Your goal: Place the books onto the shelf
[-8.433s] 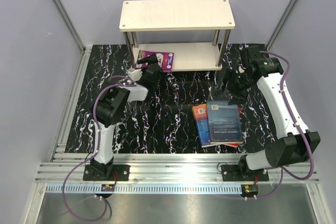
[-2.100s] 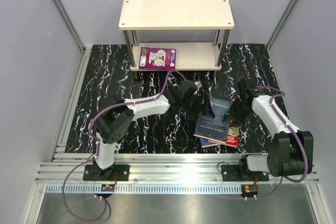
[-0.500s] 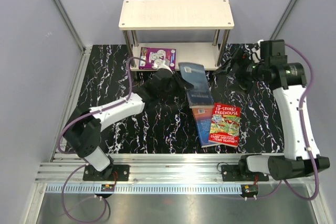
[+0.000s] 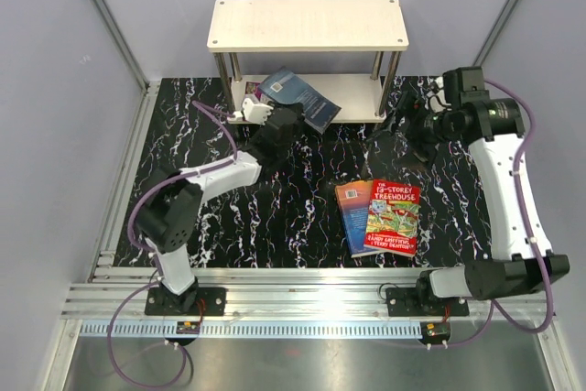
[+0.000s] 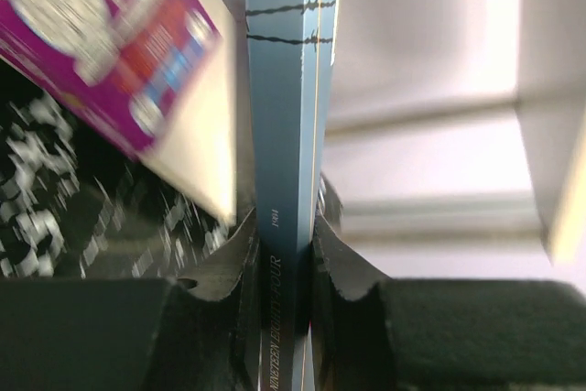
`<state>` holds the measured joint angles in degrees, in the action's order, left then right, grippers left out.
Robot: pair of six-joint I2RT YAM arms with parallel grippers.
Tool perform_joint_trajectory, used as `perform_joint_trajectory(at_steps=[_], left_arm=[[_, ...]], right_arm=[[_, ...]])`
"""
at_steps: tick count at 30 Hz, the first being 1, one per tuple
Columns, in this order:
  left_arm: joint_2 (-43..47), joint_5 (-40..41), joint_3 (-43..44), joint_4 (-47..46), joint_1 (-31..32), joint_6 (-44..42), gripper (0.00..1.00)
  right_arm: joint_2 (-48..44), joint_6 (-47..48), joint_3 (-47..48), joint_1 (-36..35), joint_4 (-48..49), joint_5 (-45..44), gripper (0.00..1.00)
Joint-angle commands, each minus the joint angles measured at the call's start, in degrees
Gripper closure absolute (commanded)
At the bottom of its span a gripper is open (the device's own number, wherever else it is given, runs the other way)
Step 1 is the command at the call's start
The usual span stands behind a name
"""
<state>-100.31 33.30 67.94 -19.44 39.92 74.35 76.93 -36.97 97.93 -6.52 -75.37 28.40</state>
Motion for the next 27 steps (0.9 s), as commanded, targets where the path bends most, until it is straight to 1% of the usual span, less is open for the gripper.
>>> perform_joint_trajectory(at_steps=[1,5,10,14,15,16,18,24,26,27], left_arm=[[-2.6,13.1,6.2,-13.7,-1.9,3.9,1.0],[-6.6,19.8,8.8,-15.8,-3.3,6.1,1.0],[-8.8,21.6,10.8,-13.8,-5.5,8.0,1.0],[-9.6,21.0,10.8,-11.7,-6.9,9.5,1.0],[-9.7,21.1,11.2,-10.1,-7.0,9.8,1.0],[-10.2,21.4,12.8,-5.8,-7.2,10.3,1.0],[-11.2,20.1,13.9,-3.2,-7.9,11.0,1.0],[-14.9,16.1,13.6,-4.3,-9.2,13.8,0.97],[-15.0,15.7,13.7,-1.8,-9.2,15.3,0.97],[-14.9,15.5,13.2,-1.6,-9.2,15.6,0.95]], right_arm=[[2.8,3.4,3.7,-2.4,-1.4,-0.5,0.0],[5.9,3.9,3.6,-3.6,-0.9,-0.7,0.01],[9.6,4.4,5.7,-4.3,-0.7,-0.9,0.02],[11.0,4.4,5.8,-4.4,-0.5,-0.7,0.02],[11.1,4.4,5.9,-4.4,-0.4,-0.7,0.02],[11.2,4.4,5.8,-4.4,-0.3,-0.7,0.02],[11.3,4.5,5.5,-4.4,-0.2,-0.7,0.02],[10.4,4.6,4.0,-4.5,-0.1,-1.2,0.03],[10.1,4.8,3.6,-4.5,-0.3,-1.4,0.02],[9.7,4.9,3.3,-4.4,-0.3,-1.7,0.02]])
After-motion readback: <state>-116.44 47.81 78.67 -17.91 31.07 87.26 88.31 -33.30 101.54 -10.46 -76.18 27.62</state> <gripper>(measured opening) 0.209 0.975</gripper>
